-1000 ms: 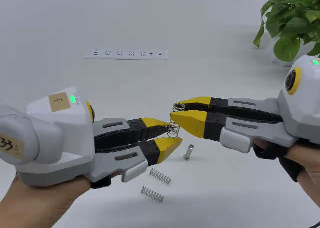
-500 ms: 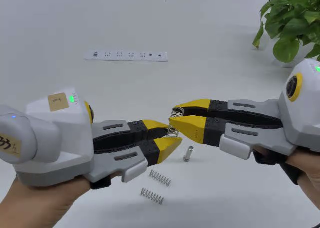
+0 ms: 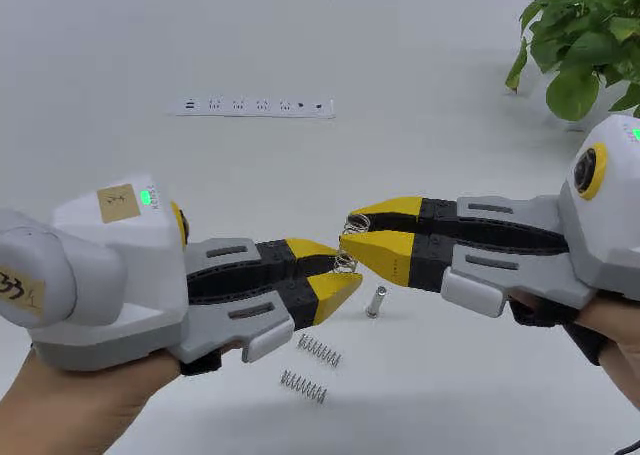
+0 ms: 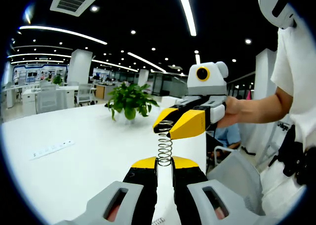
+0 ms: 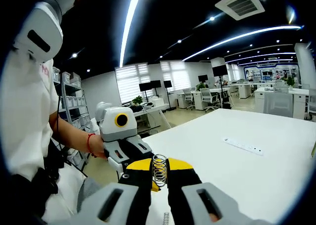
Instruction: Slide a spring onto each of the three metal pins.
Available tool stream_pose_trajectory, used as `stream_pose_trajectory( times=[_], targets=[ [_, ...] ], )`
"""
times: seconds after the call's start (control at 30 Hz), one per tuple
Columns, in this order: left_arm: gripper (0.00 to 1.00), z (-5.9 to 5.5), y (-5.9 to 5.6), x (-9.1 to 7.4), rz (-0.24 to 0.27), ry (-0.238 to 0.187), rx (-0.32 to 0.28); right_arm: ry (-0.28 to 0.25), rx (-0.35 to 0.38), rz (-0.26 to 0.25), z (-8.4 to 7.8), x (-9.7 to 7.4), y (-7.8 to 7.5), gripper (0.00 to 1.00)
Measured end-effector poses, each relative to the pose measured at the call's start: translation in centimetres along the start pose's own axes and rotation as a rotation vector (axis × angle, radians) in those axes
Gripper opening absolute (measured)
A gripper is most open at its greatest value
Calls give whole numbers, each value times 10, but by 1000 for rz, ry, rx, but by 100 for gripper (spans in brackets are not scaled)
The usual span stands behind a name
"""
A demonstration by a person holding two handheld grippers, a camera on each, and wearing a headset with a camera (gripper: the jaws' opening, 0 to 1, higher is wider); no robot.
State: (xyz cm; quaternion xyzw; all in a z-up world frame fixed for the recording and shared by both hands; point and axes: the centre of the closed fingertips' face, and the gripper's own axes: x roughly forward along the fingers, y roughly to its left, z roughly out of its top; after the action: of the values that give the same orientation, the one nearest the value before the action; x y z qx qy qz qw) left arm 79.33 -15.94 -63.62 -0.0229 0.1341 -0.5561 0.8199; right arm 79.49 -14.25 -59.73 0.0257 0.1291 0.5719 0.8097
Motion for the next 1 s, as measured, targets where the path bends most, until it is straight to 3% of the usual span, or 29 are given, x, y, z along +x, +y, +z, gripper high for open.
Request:
stream_pose_trajectory(
  times=[0.13, 0.3, 0.47, 0.77, 1.0],
  targets=[
    [10, -2, 0, 0, -1, 5, 6, 15, 26, 8, -1, 1, 0, 17],
    [10, -5, 0, 0, -4, 10, 8, 103, -24, 33, -8, -1, 1, 22],
    [10, -13, 0, -1, -5, 30, 18, 250, -114, 112, -9, -2, 5, 26],
    [10, -24, -2, -3, -13, 60, 45, 593, -357, 284, -28, 6, 13, 26],
    [10, -30, -4, -4, -17, 73, 63, 769, -478, 378, -44, 10, 16, 20]
  ],
)
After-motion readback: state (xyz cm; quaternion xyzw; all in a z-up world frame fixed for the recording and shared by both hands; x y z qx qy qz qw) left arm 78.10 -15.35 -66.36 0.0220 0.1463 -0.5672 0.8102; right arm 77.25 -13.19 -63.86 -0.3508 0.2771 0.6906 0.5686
